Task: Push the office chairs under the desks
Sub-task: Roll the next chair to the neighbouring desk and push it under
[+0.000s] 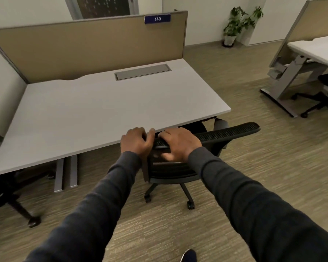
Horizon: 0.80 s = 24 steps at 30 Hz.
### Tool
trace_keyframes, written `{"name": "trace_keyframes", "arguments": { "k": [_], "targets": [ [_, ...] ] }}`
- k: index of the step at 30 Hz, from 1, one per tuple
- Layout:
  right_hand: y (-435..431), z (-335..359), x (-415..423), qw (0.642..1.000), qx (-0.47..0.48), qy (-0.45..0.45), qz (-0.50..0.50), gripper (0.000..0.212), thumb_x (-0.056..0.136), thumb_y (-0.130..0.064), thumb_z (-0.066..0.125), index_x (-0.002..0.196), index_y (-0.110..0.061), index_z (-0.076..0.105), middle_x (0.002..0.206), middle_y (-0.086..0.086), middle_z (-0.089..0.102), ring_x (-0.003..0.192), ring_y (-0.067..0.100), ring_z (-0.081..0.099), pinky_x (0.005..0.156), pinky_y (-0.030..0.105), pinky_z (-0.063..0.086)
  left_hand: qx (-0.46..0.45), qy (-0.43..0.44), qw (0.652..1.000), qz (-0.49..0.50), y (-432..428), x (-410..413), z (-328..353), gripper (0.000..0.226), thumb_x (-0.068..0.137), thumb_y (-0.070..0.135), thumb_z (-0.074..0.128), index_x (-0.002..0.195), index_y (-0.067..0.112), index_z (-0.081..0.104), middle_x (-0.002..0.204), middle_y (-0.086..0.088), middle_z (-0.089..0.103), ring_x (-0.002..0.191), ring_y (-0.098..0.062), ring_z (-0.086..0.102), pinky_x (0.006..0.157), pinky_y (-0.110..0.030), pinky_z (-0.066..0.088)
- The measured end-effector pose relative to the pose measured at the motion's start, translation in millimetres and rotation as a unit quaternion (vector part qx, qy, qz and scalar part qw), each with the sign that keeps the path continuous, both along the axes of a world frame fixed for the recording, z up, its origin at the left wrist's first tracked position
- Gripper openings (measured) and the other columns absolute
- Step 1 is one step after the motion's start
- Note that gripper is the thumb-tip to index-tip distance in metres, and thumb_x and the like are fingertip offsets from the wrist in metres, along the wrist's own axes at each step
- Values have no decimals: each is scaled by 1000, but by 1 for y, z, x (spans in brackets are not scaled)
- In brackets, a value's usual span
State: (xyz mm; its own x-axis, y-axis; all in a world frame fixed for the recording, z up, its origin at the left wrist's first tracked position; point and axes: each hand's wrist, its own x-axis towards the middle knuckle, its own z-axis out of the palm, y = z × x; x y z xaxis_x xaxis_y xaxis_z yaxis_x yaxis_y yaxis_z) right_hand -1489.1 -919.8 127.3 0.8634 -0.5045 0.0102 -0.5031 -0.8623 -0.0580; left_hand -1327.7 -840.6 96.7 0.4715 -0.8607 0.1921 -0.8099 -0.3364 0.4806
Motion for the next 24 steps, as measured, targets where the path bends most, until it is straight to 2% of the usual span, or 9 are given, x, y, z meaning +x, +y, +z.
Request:
{"name": "trace_keyframes", "arguments": {
  "k": [6, 10, 12, 14, 17, 21, 24],
  "targets": [
    [2, -2, 31, 999, -4, -45, 22, 54, 83, -56, 65, 119, -16, 57, 106, 6, 60, 94, 26, 59, 80, 38, 46, -37, 15, 999, -1, -3, 39, -7, 54, 84, 66, 30, 60, 21, 48, 59, 3, 48, 62, -26, 50, 59, -36, 38],
    [8, -8, 36, 997, 33, -64, 30, 59, 82, -60, 65, 122, -18, 58, 109, 4, 61, 96, 25, 59, 80, 38, 49, -55, 18, 998, -11, 4, 51, -15, 54, 85, 61, 34, 62, 15, 50, 59, 1, 47, 61, -27, 48, 59, -39, 40],
    [7, -8, 27, 998, 31, -58, 7, 63, 80, -65, 62, 125, -21, 58, 112, 2, 63, 102, 24, 60, 84, 40, 51, -59, 10, 998, -25, 6, 54, -15, 53, 85, 60, 34, 63, 15, 51, 60, 1, 47, 61, -27, 48, 59, -39, 40],
    [3, -11, 10, 998, 5, -30, -58, 66, 78, -69, 61, 124, -21, 59, 113, 3, 63, 104, 25, 59, 86, 41, 49, -54, 8, 998, -38, 8, 56, -14, 53, 86, 60, 33, 63, 16, 52, 60, 2, 47, 62, -26, 48, 59, -38, 39],
    [6, -17, -7, 989, -45, -1, -143, 64, 76, -71, 63, 115, -19, 61, 104, 2, 62, 96, 25, 58, 82, 40, 44, -46, -12, 997, -56, 14, 56, -14, 51, 87, 59, 32, 62, 19, 51, 59, 6, 45, 61, -24, 47, 63, -36, 36],
    [27, -20, 4, 986, -56, 0, -158, 59, 72, -67, 67, 109, -20, 64, 98, -1, 61, 90, 23, 58, 80, 39, 43, -22, -20, 996, -82, 33, 61, -17, 51, 88, 63, 27, 67, 23, 50, 66, 7, 48, 67, -18, 46, 72, -37, 30],
    [41, -15, 17, 984, -50, -1, -174, 55, 72, -63, 70, 106, -20, 65, 98, -1, 62, 90, 22, 59, 80, 38, 45, -14, -22, 994, -108, 44, 77, -14, 54, 88, 66, 24, 68, 22, 50, 66, 6, 48, 67, -18, 45, 74, -38, 31]
  ]
}}
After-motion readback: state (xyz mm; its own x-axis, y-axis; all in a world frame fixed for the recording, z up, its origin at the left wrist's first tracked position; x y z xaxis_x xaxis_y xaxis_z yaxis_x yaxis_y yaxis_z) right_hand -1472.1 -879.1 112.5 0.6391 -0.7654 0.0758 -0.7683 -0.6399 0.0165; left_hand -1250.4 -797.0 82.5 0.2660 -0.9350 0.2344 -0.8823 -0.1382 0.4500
